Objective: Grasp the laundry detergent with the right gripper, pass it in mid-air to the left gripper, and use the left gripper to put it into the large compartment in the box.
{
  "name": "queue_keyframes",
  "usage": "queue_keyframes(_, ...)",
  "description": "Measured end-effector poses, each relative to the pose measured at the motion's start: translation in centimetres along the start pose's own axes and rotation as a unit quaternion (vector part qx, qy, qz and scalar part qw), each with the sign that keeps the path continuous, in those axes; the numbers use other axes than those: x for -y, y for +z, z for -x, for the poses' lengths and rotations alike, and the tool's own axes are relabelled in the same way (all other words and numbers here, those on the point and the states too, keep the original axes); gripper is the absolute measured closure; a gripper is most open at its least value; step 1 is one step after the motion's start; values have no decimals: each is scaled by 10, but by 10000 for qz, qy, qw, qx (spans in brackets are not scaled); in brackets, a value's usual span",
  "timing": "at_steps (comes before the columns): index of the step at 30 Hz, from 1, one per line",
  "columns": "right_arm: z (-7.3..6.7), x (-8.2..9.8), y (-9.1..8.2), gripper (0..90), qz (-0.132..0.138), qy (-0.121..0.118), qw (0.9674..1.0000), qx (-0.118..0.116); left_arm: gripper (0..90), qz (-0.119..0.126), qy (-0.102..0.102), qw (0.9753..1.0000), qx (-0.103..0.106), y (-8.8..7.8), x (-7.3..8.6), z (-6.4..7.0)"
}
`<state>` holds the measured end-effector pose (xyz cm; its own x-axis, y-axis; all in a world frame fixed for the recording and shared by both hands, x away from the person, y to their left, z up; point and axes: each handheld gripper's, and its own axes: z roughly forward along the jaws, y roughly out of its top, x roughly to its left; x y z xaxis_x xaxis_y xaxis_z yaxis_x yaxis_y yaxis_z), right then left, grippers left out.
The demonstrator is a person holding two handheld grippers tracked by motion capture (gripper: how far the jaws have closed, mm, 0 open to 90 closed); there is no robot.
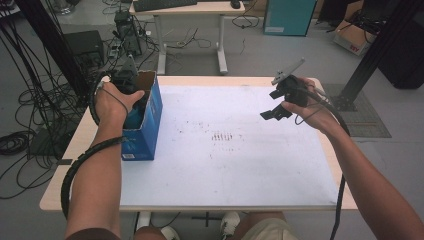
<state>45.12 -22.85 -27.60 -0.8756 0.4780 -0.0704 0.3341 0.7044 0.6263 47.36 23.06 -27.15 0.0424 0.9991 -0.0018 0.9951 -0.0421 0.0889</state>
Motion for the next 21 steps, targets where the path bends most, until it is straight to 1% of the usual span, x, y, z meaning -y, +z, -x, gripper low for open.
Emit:
queue_keyframes(1, 0, 0, 0, 103, -26, 10, 10000, -2, 366, -17, 3, 10000, -2, 1, 0, 0)
queue_keyframes(10, 0, -2, -2, 103, 55, -9, 10000, 25, 365, 42, 26, 10000, -3, 3, 3, 0)
queue_keyframes(15, 0, -4, -3, 103, 42, -2, 10000, 34, 365, 50, 22, 10000, 4, 3, 4, -1)
queue_keyframes(17, 1, -4, -4, 103, 35, -56, 10000, 35, 365, 45, 23, 10000, 2, 3, 4, -1)
queue_keyframes(21, 0, -5, -5, 103, 44, -12, 10000, 69, 365, 38, 19, 10000, 9, 3, 4, -1)
